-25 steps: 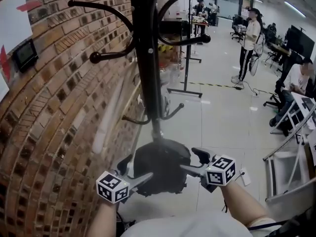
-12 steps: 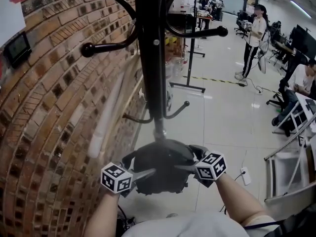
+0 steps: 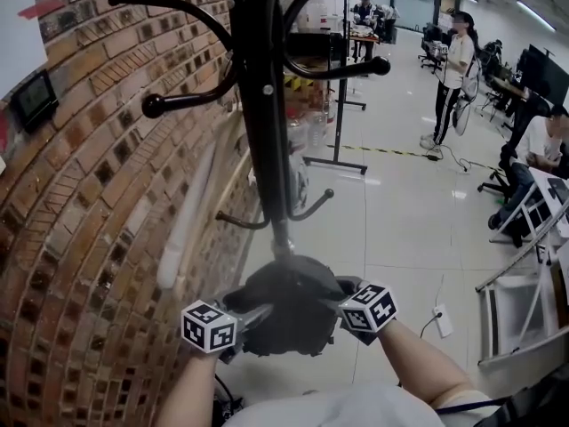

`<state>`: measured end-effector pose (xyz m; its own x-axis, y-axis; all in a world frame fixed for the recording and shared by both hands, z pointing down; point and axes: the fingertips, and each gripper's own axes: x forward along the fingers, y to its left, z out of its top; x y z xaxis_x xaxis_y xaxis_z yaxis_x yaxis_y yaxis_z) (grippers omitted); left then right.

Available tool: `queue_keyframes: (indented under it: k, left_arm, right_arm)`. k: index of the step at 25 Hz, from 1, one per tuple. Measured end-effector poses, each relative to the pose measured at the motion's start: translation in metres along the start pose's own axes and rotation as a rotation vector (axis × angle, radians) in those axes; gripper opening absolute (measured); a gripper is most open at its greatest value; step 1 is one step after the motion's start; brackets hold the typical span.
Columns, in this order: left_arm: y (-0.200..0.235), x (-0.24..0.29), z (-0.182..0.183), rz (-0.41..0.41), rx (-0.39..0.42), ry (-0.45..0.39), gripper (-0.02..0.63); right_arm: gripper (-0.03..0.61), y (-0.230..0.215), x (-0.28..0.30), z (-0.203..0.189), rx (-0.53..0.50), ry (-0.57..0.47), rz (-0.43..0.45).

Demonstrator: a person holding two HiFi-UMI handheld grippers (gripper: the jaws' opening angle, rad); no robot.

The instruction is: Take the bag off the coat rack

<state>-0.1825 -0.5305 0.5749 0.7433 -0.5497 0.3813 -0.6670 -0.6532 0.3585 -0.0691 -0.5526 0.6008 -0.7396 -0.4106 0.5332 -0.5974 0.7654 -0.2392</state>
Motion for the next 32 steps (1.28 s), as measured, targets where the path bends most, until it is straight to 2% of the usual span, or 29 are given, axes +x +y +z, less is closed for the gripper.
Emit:
queue_keyframes:
  k: [5, 12, 18, 26, 32]
  left_arm:
    - [-0.008, -0.007, 0.003, 0.049, 0.009, 0.032, 0.225]
    - [-0.026, -0.019, 0.012, 0.061, 0.03, 0.014, 0.222]
    - [-0.053, -0.03, -0.002, 0.061, 0.032, 0.013, 0.221]
    - [-0.119, -0.05, -0.028, 0.05, 0.049, 0.026, 0.222]
    - [-0.198, -0.071, -0.048, 0.025, 0.045, 0.037, 0.222]
  right_arm:
    - [0.166, 0.008, -0.009, 0.004, -0.008, 0.019, 0.001]
    - [0.164, 0.02, -0.026, 0.012, -0.015, -0.014, 0.009]
    - [0.166, 0.039, -0.045, -0.004, -0.015, -0.027, 0.006]
    - [0.167, 0.077, -0.097, -0.04, 0.006, -0.042, 0.025]
    - [0.17, 0.118, -0.165, -0.073, 0.031, -0.046, 0.044]
